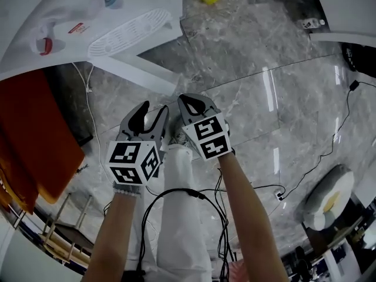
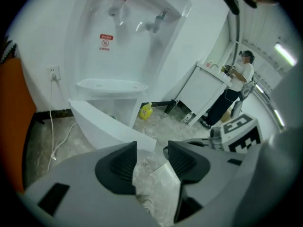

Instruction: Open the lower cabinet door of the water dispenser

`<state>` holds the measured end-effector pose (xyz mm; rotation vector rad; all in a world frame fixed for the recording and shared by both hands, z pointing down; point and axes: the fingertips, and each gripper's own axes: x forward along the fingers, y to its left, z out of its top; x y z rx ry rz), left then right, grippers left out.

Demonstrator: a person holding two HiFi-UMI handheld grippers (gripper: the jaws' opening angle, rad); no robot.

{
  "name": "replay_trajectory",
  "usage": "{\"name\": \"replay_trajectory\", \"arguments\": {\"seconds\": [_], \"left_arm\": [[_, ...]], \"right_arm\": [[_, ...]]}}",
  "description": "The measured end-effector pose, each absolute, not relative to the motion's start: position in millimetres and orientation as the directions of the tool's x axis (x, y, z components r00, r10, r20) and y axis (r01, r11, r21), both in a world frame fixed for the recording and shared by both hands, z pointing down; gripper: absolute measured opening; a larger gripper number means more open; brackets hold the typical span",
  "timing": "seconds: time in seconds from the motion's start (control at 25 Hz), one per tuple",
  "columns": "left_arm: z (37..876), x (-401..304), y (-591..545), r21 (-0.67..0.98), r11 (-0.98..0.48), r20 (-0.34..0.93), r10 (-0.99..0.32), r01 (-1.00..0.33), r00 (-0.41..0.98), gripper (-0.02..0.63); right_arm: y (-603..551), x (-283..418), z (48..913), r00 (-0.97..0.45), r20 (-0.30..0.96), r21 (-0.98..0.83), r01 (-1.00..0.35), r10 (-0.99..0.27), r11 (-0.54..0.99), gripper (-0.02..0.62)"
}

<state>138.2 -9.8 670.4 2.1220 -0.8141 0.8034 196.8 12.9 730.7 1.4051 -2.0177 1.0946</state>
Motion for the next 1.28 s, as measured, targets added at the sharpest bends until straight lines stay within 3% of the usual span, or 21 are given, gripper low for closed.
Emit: {"name": "replay_trajectory", "arguments": {"seconds": [0.36, 0.64, 0.96, 1.28], "left_arm": [[713, 154, -6, 0.508, -0.156, 0.796, -0.291, -0.847, 0.531, 0.250], [744, 163, -5, 0.560, 0.188, 0.817, -0.289, -0.807, 0.499, 0.305], [760, 163, -12, 0.521, 0.244, 0.846, -0.270, -0.818, 0.459, 0.311], [757, 162, -7, 0.531, 0.139, 0.838, -0.234, -0.836, 0.493, 0.264]], "right_arm": [[39, 254, 721, -0.310, 0.734, -0.338, -0.939, -0.605, 0.071, 0.003], [56, 259, 722, -0.328, 0.738, -0.361, -0.930, -0.590, 0.065, 0.003], [60, 241, 725, -0.378, 0.735, -0.396, -0.913, -0.563, 0.097, 0.003], [54, 225, 723, -0.395, 0.739, -0.392, -0.911, -0.546, 0.128, 0.003]]}}
